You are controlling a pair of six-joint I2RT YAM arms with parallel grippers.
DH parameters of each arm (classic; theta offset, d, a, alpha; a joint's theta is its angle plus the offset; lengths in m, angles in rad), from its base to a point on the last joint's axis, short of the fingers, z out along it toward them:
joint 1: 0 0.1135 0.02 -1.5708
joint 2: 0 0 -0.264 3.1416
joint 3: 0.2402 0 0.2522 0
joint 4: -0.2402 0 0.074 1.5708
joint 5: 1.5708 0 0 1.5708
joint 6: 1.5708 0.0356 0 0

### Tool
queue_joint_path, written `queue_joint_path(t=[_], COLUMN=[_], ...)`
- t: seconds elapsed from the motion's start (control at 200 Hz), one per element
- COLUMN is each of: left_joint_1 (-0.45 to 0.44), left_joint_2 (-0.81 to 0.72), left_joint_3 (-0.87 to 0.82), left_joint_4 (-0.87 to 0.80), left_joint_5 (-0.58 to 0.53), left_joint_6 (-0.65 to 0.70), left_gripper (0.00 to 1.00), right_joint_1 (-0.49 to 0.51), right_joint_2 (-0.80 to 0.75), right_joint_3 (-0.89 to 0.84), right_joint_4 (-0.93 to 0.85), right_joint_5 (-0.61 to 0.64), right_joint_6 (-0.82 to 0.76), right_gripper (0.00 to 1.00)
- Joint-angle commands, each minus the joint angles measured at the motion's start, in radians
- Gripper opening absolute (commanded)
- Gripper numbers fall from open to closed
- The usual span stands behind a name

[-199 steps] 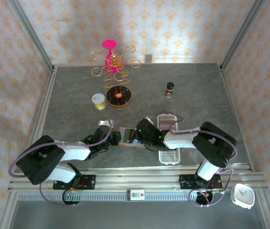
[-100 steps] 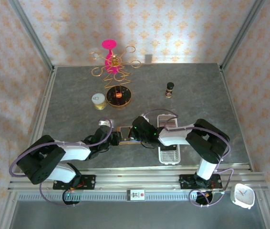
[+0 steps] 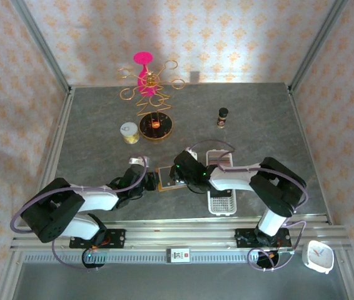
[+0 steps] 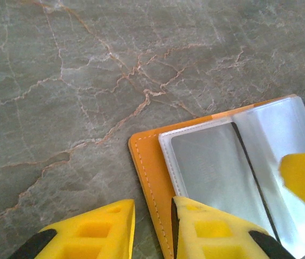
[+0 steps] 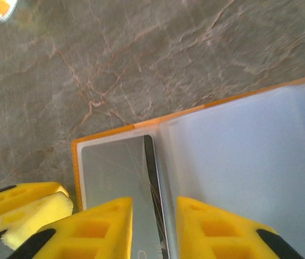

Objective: Put the credit cards into the card holder

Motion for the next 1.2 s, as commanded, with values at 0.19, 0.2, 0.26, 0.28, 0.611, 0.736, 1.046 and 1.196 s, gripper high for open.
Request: queue_joint_path(t=[0.19, 0.2, 0.26, 0.28, 0.611, 0.736, 1.046, 1.196], left_joint_1=[-0.009, -0.01, -0.01, -0.009, -0.009, -0.01, -0.01, -0.01], left_joint_2=[-0.079, -0.08, -0.087, -0.09, -0.129, -0.136, -0.113, -0.12], left_joint_3=[-0.035, -0.036, -0.042, -0.044, -0.067, -0.073, -0.074, -0.072], left_joint_4=[0.022, 0.023, 0.032, 0.034, 0.056, 0.071, 0.105, 0.096], left_joint_5=[-0.064, -0.064, -0.062, -0.063, -0.069, -0.066, -0.02, -0.031], left_joint_6=[0.024, 0.024, 0.025, 0.025, 0.029, 0.022, 0.01, 0.012], left_gripper=[0.27, 0.27, 0.27, 0.27, 0.27, 0.27, 0.27, 0.27], right_joint_1=[0.001, 0.002, 0.002, 0.002, -0.033, -0.06, 0.006, 0.059], right_joint_2=[-0.143, -0.149, -0.199, -0.216, -0.695, -0.73, -0.442, -0.263], right_joint_3=[0.138, 0.136, 0.12, 0.113, -0.111, -0.102, -0.056, -0.028], right_joint_4=[-0.279, -0.28, -0.267, -0.255, -0.142, -0.242, -0.25, -0.207], right_joint_5=[0.278, 0.288, 0.347, 0.365, 0.632, 0.52, 0.247, 0.182], right_joint_6=[-0.099, -0.098, -0.112, -0.122, -0.102, -0.104, -0.041, -0.005], right_gripper=[0.65, 0.72, 1.0, 1.0, 1.0, 1.0, 0.78, 0.63])
